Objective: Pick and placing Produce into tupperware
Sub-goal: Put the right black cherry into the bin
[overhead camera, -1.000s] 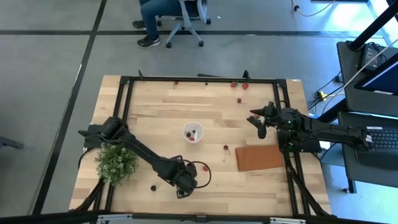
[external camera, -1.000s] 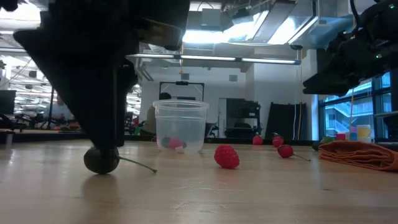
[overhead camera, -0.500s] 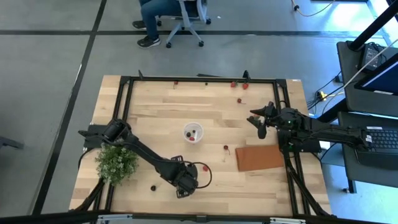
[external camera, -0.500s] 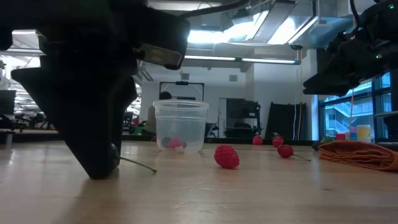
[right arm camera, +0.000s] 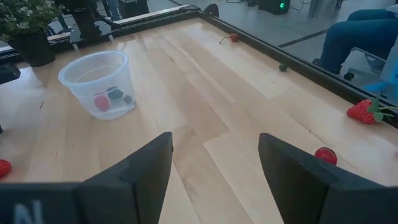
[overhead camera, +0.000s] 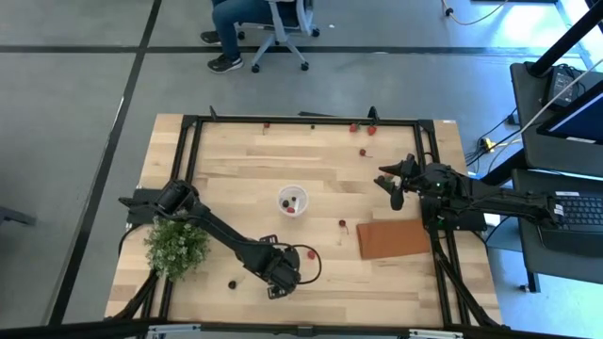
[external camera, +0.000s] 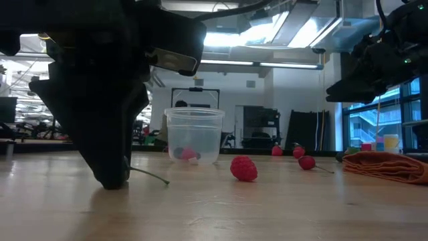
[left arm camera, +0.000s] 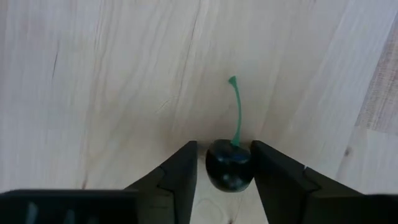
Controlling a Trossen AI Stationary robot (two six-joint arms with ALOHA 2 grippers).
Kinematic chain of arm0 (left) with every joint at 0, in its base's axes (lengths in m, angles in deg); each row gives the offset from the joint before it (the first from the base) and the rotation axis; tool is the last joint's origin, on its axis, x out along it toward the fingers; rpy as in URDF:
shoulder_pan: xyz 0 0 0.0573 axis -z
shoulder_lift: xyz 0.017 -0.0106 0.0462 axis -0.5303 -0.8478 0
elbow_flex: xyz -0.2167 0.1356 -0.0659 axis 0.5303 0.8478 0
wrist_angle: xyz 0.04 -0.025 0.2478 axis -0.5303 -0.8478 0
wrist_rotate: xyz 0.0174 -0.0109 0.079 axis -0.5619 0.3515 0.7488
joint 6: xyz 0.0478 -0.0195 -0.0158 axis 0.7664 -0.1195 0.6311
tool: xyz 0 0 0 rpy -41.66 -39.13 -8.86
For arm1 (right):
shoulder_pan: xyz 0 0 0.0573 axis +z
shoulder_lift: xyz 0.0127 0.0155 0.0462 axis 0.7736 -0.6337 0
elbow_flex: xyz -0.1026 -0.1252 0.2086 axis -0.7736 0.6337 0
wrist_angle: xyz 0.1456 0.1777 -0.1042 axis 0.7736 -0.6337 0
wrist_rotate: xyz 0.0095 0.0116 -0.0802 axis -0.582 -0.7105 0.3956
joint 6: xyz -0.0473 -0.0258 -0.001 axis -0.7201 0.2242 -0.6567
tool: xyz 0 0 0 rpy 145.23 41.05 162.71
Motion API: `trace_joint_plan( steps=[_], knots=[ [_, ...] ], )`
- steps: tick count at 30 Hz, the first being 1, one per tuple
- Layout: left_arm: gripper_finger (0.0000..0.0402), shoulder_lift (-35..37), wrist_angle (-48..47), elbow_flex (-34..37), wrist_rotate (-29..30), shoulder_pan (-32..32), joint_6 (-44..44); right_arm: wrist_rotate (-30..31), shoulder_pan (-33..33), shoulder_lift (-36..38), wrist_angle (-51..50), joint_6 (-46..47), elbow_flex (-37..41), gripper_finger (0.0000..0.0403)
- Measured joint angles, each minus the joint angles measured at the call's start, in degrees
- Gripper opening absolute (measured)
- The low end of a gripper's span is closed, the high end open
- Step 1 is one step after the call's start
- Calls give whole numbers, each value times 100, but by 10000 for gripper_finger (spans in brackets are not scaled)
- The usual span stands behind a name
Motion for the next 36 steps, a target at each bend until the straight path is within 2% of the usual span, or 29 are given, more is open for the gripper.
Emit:
trace_joint_plan(
  steps=[10,20,30,36],
  knots=[
    [102,120,-268,31,-134,12,7,0,0,2,-1,15,2,240],
    [104,537,-368,27,-249,-45,-50,0,-2,2,-2,19,2,240],
    [109,1645,-703,16,206,-832,-237,0,-2,2,9,49,2,240],
    [103,2076,-691,13,530,-1505,243,0,-2,2,7,63,2,240]
  ],
)
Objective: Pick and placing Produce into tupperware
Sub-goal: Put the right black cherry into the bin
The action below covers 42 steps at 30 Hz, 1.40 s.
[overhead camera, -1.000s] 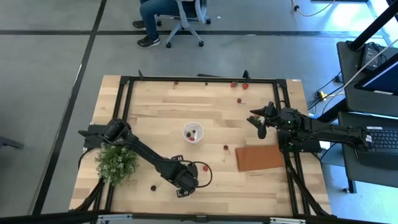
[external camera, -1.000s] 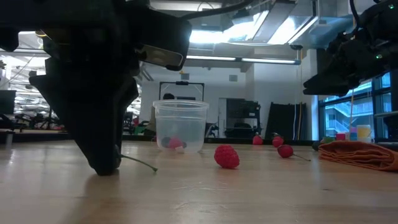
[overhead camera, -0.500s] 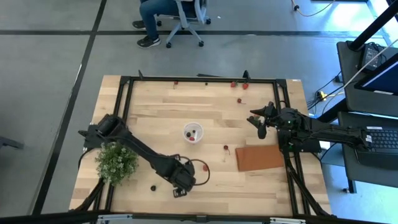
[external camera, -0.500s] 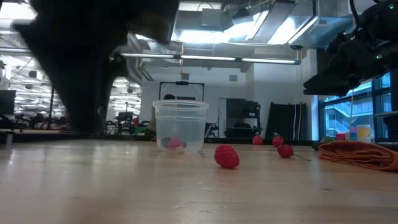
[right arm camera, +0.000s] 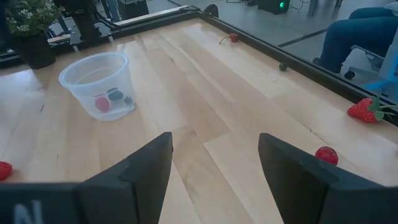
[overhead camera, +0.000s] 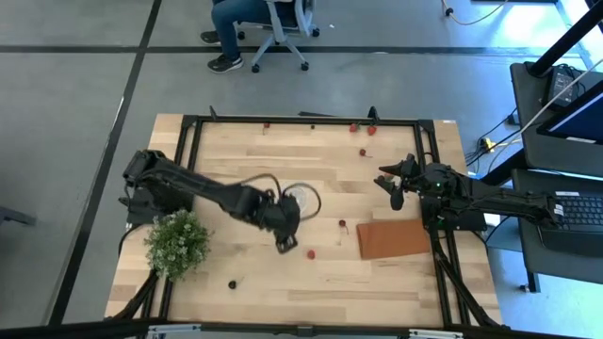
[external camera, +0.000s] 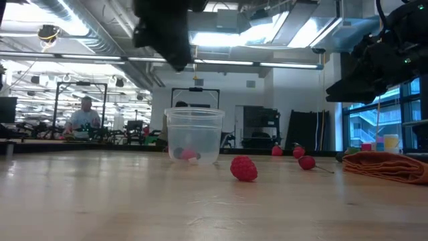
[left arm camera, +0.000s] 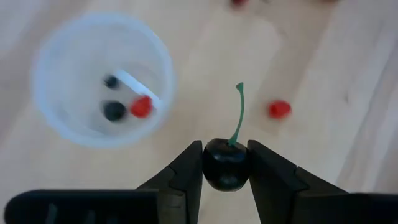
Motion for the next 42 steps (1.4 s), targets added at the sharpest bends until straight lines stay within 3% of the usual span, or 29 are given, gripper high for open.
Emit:
trace_joint_plan(
  steps=[15,42],
  knots=[
    [109,-515,7,-2,-99,-1361,1117,0,0,-2,-24,1,0,240],
    [120,-784,9,-2,-245,-1500,1232,0,0,-2,-24,-48,0,240]
  ],
)
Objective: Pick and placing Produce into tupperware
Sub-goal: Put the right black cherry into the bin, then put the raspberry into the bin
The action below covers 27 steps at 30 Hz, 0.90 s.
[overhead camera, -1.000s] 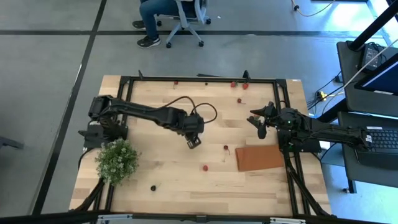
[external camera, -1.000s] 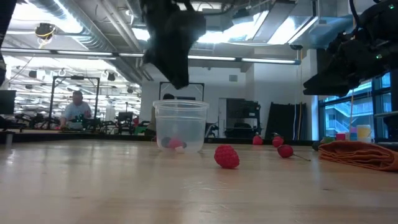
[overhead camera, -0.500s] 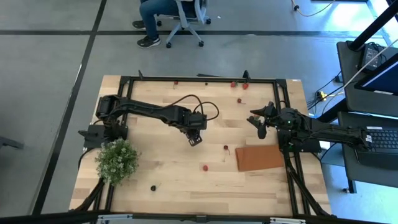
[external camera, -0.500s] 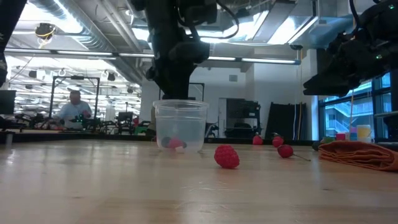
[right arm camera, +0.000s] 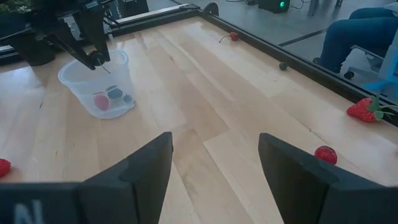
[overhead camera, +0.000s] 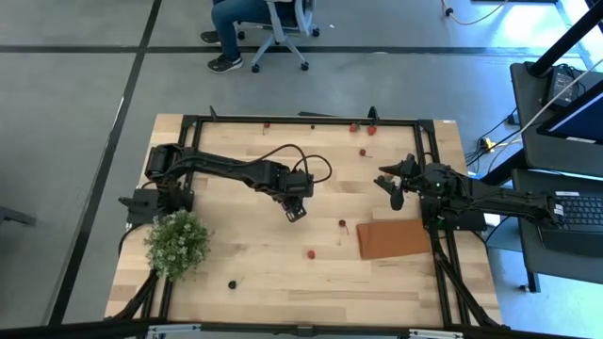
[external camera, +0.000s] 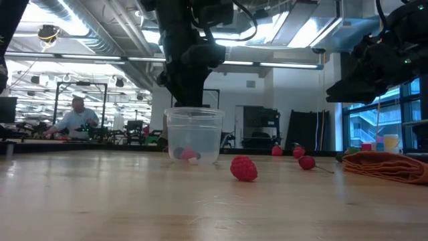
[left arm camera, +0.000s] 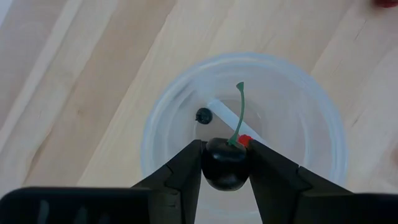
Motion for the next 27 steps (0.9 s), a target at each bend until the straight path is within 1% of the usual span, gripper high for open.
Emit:
trace_joint_plan(
  steps=[3,13,15,22,27],
  knots=[
    [120,0,4,0,-95,0,-19,0,0,0,0,0,0,240],
    [123,2,7,0,-148,0,-168,0,0,0,0,2,0,240],
    [132,4,7,0,-222,0,-168,0,0,0,0,2,0,240],
    [186,10,17,0,-252,0,-169,1,1,0,0,4,1,240],
    [197,259,-94,-162,-278,3,-159,1,1,0,5,4,1,240]
  ],
)
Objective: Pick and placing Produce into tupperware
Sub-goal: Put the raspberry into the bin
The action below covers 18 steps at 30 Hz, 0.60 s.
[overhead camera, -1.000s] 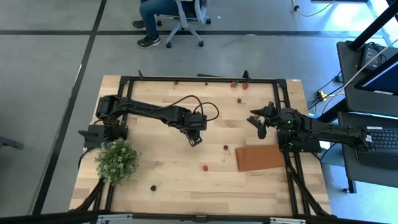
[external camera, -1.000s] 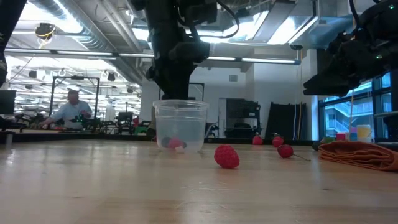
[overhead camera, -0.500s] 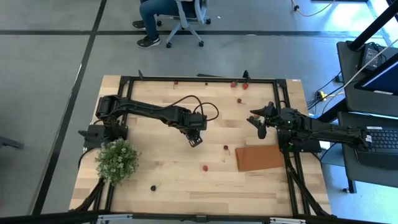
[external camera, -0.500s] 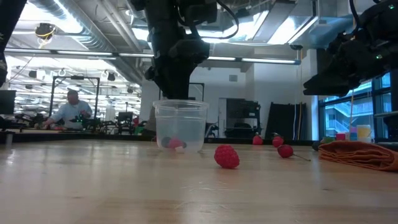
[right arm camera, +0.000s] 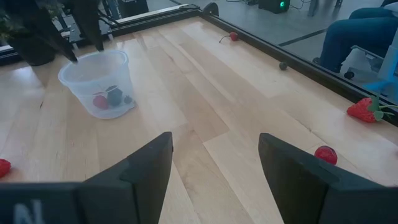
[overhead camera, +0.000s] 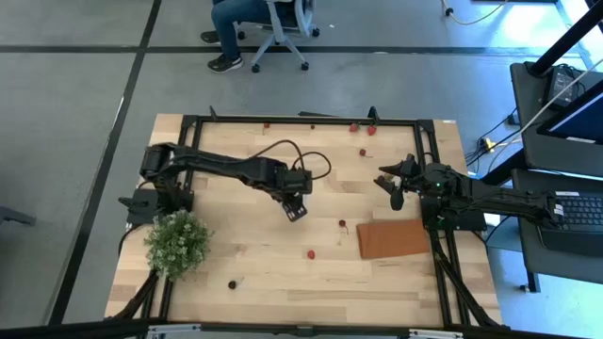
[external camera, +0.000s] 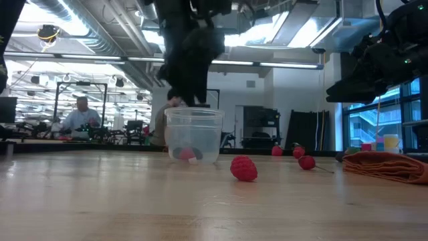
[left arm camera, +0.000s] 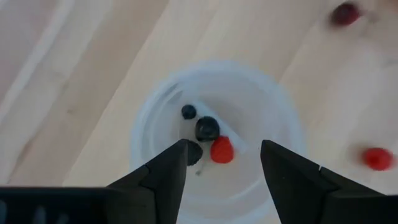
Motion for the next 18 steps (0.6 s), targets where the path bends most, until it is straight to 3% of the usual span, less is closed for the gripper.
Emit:
trace_joint_plan(
  steps=[8,11,18],
  knots=[
    [197,299,229,-775,-322,356,173,2,-1,2,7,4,1,240],
    [197,299,443,-900,-589,599,803,2,-3,2,6,3,1,240],
    [191,141,992,-630,-422,1279,2249,2,-5,1,5,0,1,240]
  ],
)
